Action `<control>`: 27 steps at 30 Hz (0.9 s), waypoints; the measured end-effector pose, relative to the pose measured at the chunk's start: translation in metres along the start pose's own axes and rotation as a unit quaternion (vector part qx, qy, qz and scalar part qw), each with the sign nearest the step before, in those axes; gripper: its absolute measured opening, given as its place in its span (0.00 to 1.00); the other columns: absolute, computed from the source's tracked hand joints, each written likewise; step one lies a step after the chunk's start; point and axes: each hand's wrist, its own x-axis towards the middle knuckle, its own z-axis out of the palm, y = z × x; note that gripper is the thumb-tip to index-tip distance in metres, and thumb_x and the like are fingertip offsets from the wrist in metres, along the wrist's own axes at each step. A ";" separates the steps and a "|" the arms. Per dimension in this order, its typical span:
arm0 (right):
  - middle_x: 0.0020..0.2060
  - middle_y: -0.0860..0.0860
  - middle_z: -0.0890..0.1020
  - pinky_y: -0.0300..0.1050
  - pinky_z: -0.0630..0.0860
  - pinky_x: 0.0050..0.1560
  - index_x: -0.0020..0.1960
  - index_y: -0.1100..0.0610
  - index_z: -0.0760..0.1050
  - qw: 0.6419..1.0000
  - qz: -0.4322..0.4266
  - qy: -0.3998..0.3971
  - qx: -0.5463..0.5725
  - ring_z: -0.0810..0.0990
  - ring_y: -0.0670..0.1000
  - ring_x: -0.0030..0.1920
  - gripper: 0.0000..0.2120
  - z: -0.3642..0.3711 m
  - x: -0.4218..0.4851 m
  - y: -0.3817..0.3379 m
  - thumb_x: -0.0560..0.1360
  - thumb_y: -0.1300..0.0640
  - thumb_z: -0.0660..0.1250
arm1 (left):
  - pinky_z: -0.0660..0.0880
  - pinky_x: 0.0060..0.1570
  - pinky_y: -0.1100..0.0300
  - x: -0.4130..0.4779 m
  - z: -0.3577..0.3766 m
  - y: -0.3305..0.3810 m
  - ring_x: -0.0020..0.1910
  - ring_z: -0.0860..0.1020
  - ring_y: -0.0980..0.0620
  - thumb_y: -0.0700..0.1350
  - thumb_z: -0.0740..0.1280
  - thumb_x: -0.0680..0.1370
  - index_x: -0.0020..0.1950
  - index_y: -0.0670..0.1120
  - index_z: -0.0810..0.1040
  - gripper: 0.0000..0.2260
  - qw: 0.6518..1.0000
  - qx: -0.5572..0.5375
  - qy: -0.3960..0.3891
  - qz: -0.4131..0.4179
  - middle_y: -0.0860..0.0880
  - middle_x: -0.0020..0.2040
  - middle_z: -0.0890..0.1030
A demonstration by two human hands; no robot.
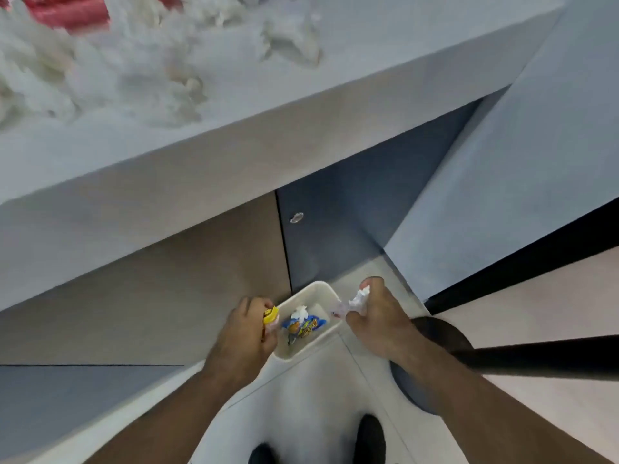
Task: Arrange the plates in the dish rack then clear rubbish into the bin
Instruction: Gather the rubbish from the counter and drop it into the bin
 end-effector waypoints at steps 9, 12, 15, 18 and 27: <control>0.62 0.52 0.71 0.47 0.73 0.54 0.68 0.52 0.62 0.997 -0.036 -0.034 -0.059 0.75 0.55 0.56 0.24 0.130 0.078 0.114 0.76 0.54 0.67 | 0.68 0.55 0.62 0.063 0.193 -0.114 0.56 0.69 0.48 0.36 0.62 0.71 0.72 0.45 0.60 0.29 0.995 0.046 -0.092 0.004 0.46 0.65 0.64; 0.63 0.51 0.73 0.46 0.72 0.57 0.69 0.50 0.63 0.994 -0.050 -0.040 -0.091 0.75 0.55 0.58 0.26 0.150 0.106 0.137 0.75 0.50 0.70 | 0.70 0.52 0.59 0.099 0.236 -0.138 0.57 0.73 0.46 0.40 0.64 0.74 0.76 0.48 0.50 0.34 0.984 0.027 -0.161 -0.071 0.47 0.67 0.65; 0.60 0.49 0.74 0.46 0.74 0.52 0.66 0.46 0.64 0.989 -0.065 -0.038 -0.129 0.76 0.54 0.54 0.25 0.161 0.133 0.155 0.74 0.48 0.70 | 0.72 0.50 0.55 0.126 0.270 -0.154 0.55 0.76 0.44 0.52 0.67 0.76 0.72 0.49 0.57 0.30 0.972 0.064 -0.196 -0.113 0.46 0.62 0.72; 0.57 0.49 0.74 0.49 0.76 0.47 0.65 0.45 0.62 0.971 -0.097 -0.053 -0.210 0.77 0.56 0.50 0.23 0.171 0.156 0.161 0.74 0.46 0.68 | 0.71 0.52 0.52 0.134 0.294 -0.170 0.59 0.75 0.42 0.62 0.58 0.78 0.74 0.50 0.55 0.29 0.938 0.233 -0.231 -0.114 0.45 0.68 0.68; 0.68 0.58 0.67 0.53 0.73 0.54 0.76 0.48 0.53 0.937 -0.141 -0.103 -0.304 0.71 0.62 0.62 0.39 0.240 0.235 0.163 0.73 0.51 0.71 | 0.74 0.43 0.55 0.134 0.273 -0.174 0.46 0.78 0.47 0.51 0.55 0.81 0.48 0.48 0.75 0.11 0.972 0.233 -0.037 -0.014 0.49 0.49 0.78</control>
